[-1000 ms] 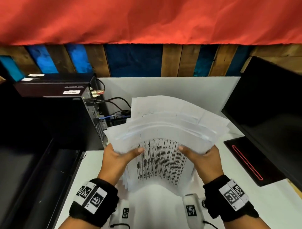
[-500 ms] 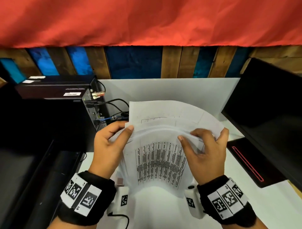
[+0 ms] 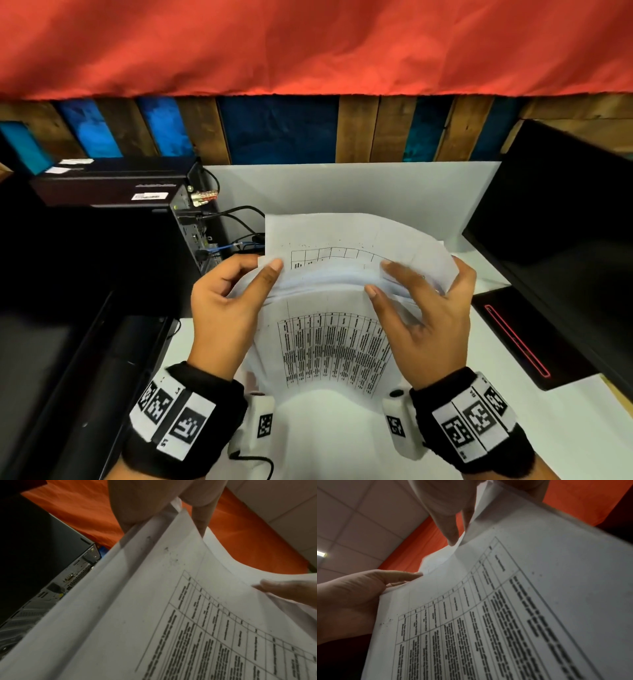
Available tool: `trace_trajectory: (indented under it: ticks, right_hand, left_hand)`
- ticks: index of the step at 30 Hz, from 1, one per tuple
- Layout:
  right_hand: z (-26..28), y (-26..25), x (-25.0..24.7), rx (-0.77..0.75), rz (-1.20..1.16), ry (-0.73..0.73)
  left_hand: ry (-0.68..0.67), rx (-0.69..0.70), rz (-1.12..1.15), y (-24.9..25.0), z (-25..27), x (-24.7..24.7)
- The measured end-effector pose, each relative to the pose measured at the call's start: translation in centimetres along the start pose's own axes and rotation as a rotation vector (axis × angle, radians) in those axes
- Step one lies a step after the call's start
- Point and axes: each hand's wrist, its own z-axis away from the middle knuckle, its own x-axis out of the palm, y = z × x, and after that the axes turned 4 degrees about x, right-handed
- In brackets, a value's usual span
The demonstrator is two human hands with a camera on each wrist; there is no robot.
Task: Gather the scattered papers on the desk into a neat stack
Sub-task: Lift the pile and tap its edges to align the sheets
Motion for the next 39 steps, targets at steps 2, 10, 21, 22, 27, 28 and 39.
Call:
trace_trajectory:
  ticks: [2,10,21,22,27,28,39]
  right_hand:
    - [-0.1,0.4,-0.1,0.04,0.001,0.002]
    - [0.1,0.3,0.0,0.052,-0.021,-0.01]
    - [-1.1,-0.4,-0.7,0.0,0.05,-0.007]
    - [-1.0,-0.4,-0.6,-0.007,0.042,-0.009]
    - [-0.6,-0.9,-0.4,-0.039,0.038,-0.085]
    - [-0.7,-1.0,-0.5,-0.044,0.041,-0.07]
    - [-1.6,-2.0,-0.7,0.056,0.243,-0.133]
  left_hand:
    - [-0.021,-0.007,-0.003,-0.5,0.1,-0.3]
    - [0.058,0.012,0.01,0.2,0.6,0.5]
    - [0.001,0.031,0.012,-0.3,0.6,-0.3]
    - [0.003,0.032,0.007,-0.2,0.6,-0.3]
    - [-0.007,0.031,0.009,-0.4,0.5,-0.3]
    - [-0.008,0.038,0.01,-0.4,0.5,-0.2]
    - [-0.022,0.076,-0.036,-0.6,0.5,-0.6]
